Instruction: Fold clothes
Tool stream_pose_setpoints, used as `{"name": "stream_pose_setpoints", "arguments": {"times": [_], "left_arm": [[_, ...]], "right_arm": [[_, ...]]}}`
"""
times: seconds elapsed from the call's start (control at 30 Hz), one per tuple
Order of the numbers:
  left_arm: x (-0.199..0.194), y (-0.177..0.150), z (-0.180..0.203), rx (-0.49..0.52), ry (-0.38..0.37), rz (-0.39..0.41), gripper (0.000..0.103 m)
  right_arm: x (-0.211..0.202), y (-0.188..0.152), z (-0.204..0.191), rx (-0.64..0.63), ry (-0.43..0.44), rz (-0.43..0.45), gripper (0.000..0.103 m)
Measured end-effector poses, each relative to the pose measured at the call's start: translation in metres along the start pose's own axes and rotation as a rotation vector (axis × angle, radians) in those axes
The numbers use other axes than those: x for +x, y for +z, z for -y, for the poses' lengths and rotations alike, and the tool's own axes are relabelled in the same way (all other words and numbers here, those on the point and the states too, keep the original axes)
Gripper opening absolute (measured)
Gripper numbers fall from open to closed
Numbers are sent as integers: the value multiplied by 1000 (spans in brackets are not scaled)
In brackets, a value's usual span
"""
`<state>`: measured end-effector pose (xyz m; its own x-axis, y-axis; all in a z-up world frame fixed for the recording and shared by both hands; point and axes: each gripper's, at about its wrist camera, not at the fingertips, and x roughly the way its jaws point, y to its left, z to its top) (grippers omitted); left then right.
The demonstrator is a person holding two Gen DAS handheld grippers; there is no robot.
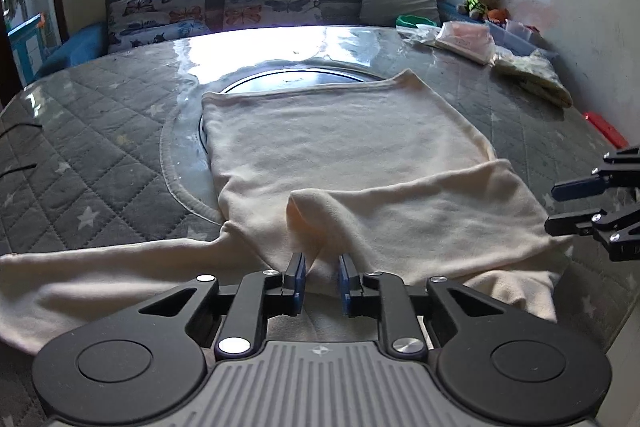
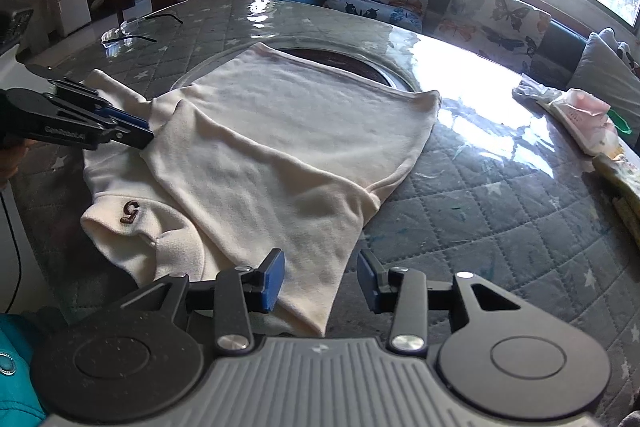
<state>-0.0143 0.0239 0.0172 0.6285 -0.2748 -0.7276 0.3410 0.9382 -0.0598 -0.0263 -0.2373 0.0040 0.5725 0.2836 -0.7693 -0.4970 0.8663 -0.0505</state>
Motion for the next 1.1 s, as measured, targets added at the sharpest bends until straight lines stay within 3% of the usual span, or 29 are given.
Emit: {"name": "stream_pose_setpoints", "arguments": {"times": [0.17,0.33,0.43,0.53,0.73,0.83,0.97,1.1], "left_arm": [[-11,-3,-1,-6,9,49,4],[-24,-6,-4,-17,13,87,3],[-23,-4,-2,0,2,92,8],[-14,-1,-1,13,11,85,22],[1,-5,0,29,9,44,23],[2,-9,1,45,3,48,19],[-6,-12,1,35,26,78,5],[-22,-13,1,11,44,132,3]], "right_arm": [[3,0,-3,-5,8,0,41],[6,0,-6,-12,15,1,41],[6,1,-8,-18,19,4,42],[6,2,-10,-20,23,10,46],[5,1,-10,-17,26,12,48],[6,1,-11,-16,25,12,49],[8,1,-11,-15,24,14,50],[7,1,-13,-18,27,18,51]]}}
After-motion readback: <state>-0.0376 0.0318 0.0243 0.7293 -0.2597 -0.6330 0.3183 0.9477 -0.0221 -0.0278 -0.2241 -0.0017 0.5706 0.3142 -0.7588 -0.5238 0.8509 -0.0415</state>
